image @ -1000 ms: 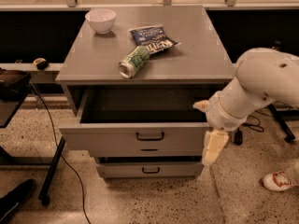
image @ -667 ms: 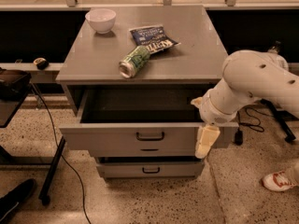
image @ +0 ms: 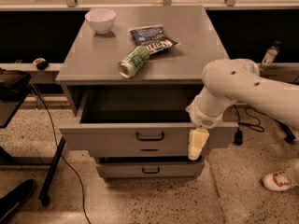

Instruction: Open top drawer

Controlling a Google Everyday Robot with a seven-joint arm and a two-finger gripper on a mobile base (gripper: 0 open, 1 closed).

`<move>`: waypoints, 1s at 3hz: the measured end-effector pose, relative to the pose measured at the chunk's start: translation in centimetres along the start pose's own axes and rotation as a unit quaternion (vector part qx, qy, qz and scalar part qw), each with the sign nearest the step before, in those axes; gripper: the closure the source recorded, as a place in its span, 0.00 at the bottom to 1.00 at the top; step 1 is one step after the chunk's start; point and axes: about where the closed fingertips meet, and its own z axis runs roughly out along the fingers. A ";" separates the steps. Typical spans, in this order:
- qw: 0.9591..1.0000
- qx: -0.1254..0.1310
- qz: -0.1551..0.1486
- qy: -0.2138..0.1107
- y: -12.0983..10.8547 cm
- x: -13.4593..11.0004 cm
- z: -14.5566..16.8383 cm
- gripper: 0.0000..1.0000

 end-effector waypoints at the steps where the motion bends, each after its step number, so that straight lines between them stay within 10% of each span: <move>1: 1.000 -0.017 -0.005 0.005 0.9 0.0 0.7 0.17; 3: 0.999 -0.035 -0.020 0.002 3.6 0.0 -0.3 0.20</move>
Offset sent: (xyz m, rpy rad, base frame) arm -0.0349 -0.0002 0.0038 -0.0313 0.0482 0.0471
